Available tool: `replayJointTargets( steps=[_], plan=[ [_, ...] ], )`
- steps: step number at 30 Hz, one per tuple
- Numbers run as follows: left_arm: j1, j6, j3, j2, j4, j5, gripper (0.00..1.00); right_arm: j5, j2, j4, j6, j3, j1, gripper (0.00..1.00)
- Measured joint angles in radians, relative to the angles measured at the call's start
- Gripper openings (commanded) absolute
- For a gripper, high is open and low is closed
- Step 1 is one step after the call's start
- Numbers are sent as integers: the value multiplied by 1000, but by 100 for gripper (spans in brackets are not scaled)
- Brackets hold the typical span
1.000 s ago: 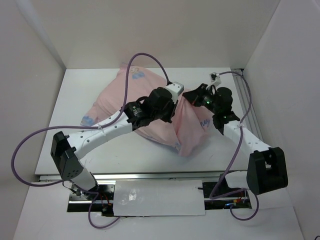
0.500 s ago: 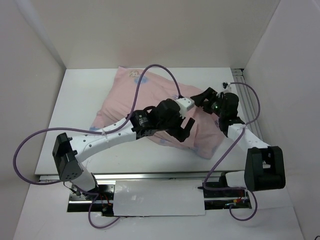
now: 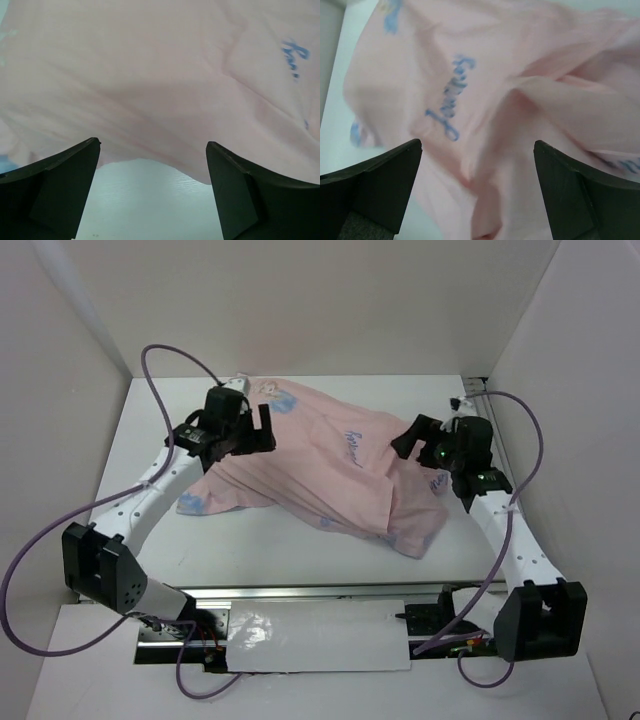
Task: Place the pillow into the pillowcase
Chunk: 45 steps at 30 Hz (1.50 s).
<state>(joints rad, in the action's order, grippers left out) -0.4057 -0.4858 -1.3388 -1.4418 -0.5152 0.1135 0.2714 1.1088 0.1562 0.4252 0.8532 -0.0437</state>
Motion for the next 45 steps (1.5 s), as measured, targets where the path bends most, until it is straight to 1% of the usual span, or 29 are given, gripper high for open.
replayJointTargets(
  steps=[3, 5, 6, 7, 8, 10, 11, 13, 15, 21, 24, 26, 29, 31, 34, 37, 40, 42, 45],
  plan=[
    [93, -24, 46, -8, -17, -10, 100, 59, 41, 70, -88, 50, -98, 100],
    [154, -41, 64, -23, -32, -19, 100, 35, 85, 112, -131, 74, -193, 97],
    [182, -46, 71, -29, -36, -21, 100, 11, 107, 127, -140, 80, -233, 93],
    [210, -50, 79, -35, -39, -26, 100, -18, 129, 145, -149, 84, -264, 77],
    [240, -55, 87, -37, -40, -33, 100, -45, 149, 163, -155, 89, -282, 68],
    [293, -68, 100, -40, -45, -43, 100, -100, 182, 197, -158, 100, -285, 56],
    [315, -69, 103, -41, -48, -43, 100, -121, 191, 210, -162, 107, -280, 53],
    [356, -72, 108, -41, -49, -41, 100, -134, 195, 216, -167, 123, -270, 43],
    [393, -72, 114, -41, -48, -42, 100, -126, 196, 211, -174, 146, -257, 0],
    [513, -72, 153, -41, -44, -60, 100, -69, 231, 196, -180, 214, -182, 0],
    [558, -72, 187, -42, -39, -60, 100, -84, 257, 204, -179, 249, -126, 0],
    [571, -72, 201, -51, -40, -63, 100, -100, 277, 212, -177, 281, -98, 11],
    [590, -72, 207, -90, -31, -76, 100, -100, 311, 212, -175, 317, -80, 11],
    [607, -72, 219, -121, -20, -96, 100, -83, 348, 212, -175, 328, -80, 6],
    [629, -72, 256, -152, -5, -119, 100, -53, 448, 214, -169, 332, -77, 3],
    [640, -72, 273, -175, -4, -126, 100, -39, 588, 221, -165, 333, -72, 0],
    [640, -71, 281, -182, 13, -140, 100, 11, 707, 208, -156, 340, -69, 0],
    [640, -70, 288, -182, 26, -153, 100, 46, 758, 205, -153, 376, -66, 0],
    [639, -69, 305, -182, 48, -167, 100, 82, 841, 215, -153, 486, -60, 0]
  ],
)
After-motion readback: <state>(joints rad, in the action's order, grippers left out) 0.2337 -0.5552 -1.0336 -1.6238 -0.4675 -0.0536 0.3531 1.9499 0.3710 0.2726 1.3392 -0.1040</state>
